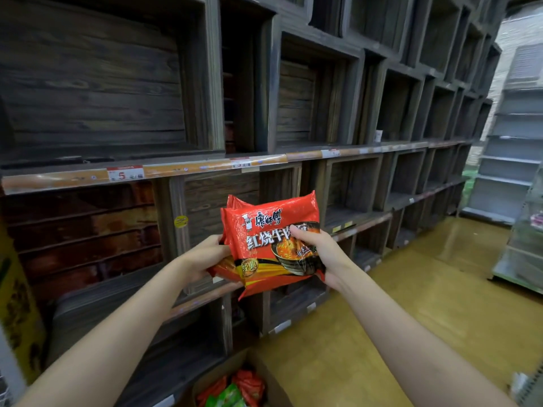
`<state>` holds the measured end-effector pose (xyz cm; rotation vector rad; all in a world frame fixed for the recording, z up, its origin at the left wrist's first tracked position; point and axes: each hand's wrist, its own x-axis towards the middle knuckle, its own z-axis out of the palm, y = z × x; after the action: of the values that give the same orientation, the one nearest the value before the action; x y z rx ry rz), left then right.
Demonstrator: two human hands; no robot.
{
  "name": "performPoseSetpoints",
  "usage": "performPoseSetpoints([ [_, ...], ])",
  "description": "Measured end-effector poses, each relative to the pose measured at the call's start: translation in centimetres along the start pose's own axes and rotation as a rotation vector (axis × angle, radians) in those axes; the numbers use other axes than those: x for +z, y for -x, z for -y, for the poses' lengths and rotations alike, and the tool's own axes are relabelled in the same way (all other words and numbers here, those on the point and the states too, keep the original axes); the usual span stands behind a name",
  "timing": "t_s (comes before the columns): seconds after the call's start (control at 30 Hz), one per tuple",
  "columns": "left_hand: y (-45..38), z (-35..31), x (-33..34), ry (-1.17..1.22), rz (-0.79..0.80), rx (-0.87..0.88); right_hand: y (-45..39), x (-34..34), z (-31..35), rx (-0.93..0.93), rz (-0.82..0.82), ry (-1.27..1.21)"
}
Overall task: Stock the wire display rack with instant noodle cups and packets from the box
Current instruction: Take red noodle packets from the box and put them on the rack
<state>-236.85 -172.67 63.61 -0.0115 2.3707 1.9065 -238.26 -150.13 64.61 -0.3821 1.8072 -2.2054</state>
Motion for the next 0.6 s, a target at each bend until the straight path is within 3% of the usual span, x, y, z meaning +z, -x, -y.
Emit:
performPoseSetpoints([
  [0.13,-0.7,0.1,1.0,-0.003,-0.075,0.026,-0.2,-1.0,0.1,0.013,-0.001,-0.003],
  [0.33,-0.5,1.9,-0.4,0.327,-0.285,0.009,-1.6,-1.5,-1.7,0.076,-0.014,-0.028],
  [0.6,3.5,4.4,-5.6,0.394,-0.353,0.042,-3.9,2.7,-4.3,0.087,-0.041,-0.126],
])
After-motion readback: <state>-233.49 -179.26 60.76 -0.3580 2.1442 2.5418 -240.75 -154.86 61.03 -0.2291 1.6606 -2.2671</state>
